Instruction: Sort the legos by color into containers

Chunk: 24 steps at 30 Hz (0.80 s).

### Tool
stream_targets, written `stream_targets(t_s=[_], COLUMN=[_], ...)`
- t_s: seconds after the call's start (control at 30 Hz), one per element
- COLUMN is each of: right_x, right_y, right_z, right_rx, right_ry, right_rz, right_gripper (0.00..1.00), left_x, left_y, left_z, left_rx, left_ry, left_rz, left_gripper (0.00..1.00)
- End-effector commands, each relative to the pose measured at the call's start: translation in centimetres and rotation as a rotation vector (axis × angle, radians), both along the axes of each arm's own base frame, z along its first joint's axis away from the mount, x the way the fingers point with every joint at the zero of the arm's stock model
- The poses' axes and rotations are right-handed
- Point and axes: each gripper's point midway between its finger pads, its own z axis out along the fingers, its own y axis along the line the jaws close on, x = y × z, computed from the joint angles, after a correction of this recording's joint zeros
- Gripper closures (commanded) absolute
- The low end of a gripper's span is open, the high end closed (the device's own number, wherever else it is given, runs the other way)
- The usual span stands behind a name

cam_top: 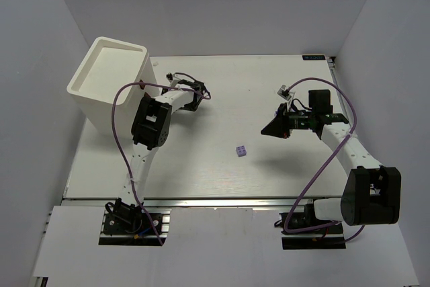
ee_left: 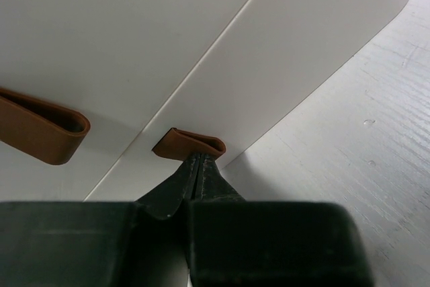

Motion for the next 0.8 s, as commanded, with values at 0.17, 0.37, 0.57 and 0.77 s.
stream_targets(t_s=[0.17, 0.37, 0.57, 0.77], right_x=[0.4, 0.3, 0.3, 0.3], right_y=[0.2, 0.2, 0.2, 0.2], right_z=[1.4, 1.5, 1.6, 1.6], right_rx=[0.018, 0.021, 0.021, 0.023], right_ry=[-0.046, -0.046, -0.047, -0.047], right_rz=[0.022, 0.023, 0.023, 0.026], right_gripper=[0.91, 0.91, 0.9, 0.91], left_x=[-0.3, -0.5, -0.1, 0.6], left_y=[0.5, 0.2, -0.3, -0.2], left_z=[2.0, 1.3, 0.4, 0.9], left_rx=[-0.017, -0.063, -0.095, -0.06], left_ry=[-0.089, -0.104, -0.1, -0.121], left_rz=[0.022, 0.038, 0.041, 0.037], left_gripper=[0.88, 0.57, 0.5, 0.5])
